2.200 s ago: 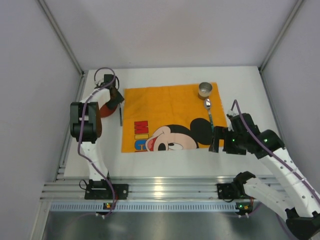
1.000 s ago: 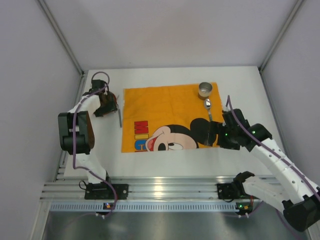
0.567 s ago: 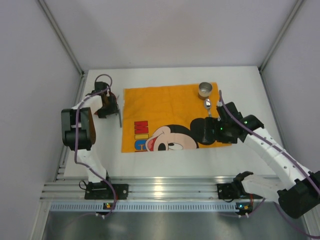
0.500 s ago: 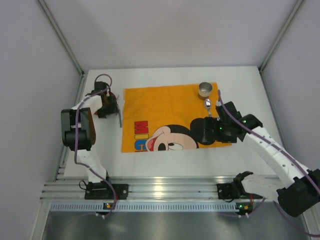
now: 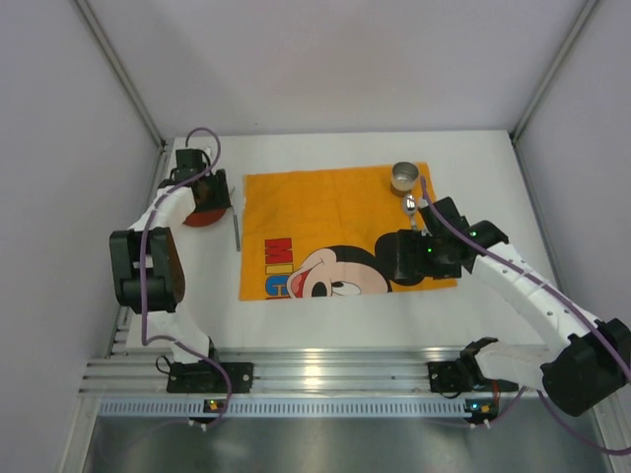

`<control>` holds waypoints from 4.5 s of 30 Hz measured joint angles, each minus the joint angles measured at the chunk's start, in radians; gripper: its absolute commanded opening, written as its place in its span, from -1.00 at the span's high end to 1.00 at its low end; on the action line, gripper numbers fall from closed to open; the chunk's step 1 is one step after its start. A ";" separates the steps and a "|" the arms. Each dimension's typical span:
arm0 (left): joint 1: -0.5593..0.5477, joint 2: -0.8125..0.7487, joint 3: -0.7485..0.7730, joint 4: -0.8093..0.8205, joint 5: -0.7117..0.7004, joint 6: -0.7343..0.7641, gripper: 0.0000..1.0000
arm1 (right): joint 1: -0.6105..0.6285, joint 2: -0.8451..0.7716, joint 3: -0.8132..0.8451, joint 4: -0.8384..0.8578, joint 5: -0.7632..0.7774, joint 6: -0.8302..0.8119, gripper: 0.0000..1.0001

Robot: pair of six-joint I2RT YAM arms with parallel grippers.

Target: Set the dinner table for one person

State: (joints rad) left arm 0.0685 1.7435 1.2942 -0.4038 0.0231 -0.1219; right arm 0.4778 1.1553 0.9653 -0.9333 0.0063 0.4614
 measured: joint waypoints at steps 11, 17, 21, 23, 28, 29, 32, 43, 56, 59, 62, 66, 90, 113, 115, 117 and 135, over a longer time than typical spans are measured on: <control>0.000 0.179 0.065 -0.002 0.012 0.106 -0.23 | -0.001 0.003 0.000 0.003 -0.012 -0.032 -1.00; -0.001 0.193 0.086 0.011 -0.013 0.126 -0.11 | -0.003 0.008 0.000 -0.002 -0.011 -0.043 -0.99; -0.001 0.235 0.087 0.013 -0.030 0.130 0.05 | -0.005 0.023 0.000 -0.003 -0.012 -0.051 -0.99; -0.001 0.259 0.087 0.015 -0.031 0.128 0.13 | -0.005 0.031 0.000 -0.003 -0.012 -0.056 -0.99; -0.001 0.267 0.097 0.031 -0.043 0.124 0.46 | -0.008 0.053 0.006 -0.013 -0.013 -0.067 -0.99; -0.002 0.271 0.101 0.032 -0.045 0.126 0.62 | -0.008 0.057 0.008 -0.013 -0.014 -0.069 -0.99; -0.003 0.280 0.120 0.038 -0.063 0.126 0.86 | -0.009 0.068 0.018 -0.017 -0.016 -0.069 -0.99; -0.005 0.265 0.131 0.013 -0.132 0.066 1.00 | -0.010 0.084 0.026 -0.013 -0.027 -0.066 -1.00; -0.203 0.045 0.347 -0.189 -0.340 -0.081 1.00 | -0.010 -0.121 0.026 -0.026 -0.036 -0.021 -0.99; -0.378 0.034 0.430 -0.212 -0.358 -0.111 1.00 | -0.010 -0.182 0.026 -0.063 -0.029 -0.011 -1.00; -0.548 0.051 0.481 -0.250 -0.357 -0.151 1.00 | -0.010 -0.233 0.026 -0.103 -0.014 -0.003 -1.00; -0.772 0.183 0.600 -0.311 -0.363 -0.214 1.00 | -0.010 -0.316 0.026 -0.165 -0.002 0.012 -1.00; -0.993 0.634 0.740 -0.432 -0.327 -0.426 -0.21 | -0.010 -0.697 0.026 -0.399 0.000 0.093 -0.99; -0.284 -0.153 0.022 -0.305 -0.423 -0.296 -0.58 | -0.010 -0.623 -0.091 -0.375 -0.027 0.116 -1.00; -0.237 -0.123 -0.027 -0.290 -0.392 -0.265 -0.57 | -0.010 -0.590 -0.097 -0.359 -0.033 0.115 -0.99; -0.210 -0.089 -0.050 -0.273 -0.363 -0.240 -0.56 | -0.010 -0.560 -0.103 -0.337 -0.035 0.114 -0.99; -0.108 0.237 0.095 -0.120 -0.214 -0.171 0.37 | -0.010 -0.197 -0.092 -0.179 -0.037 0.097 -0.99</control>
State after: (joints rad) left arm -0.0399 1.9804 1.3888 -0.5240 -0.1913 -0.2924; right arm 0.4683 0.9585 0.8730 -1.1126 -0.0303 0.5579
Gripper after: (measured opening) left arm 0.420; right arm 0.996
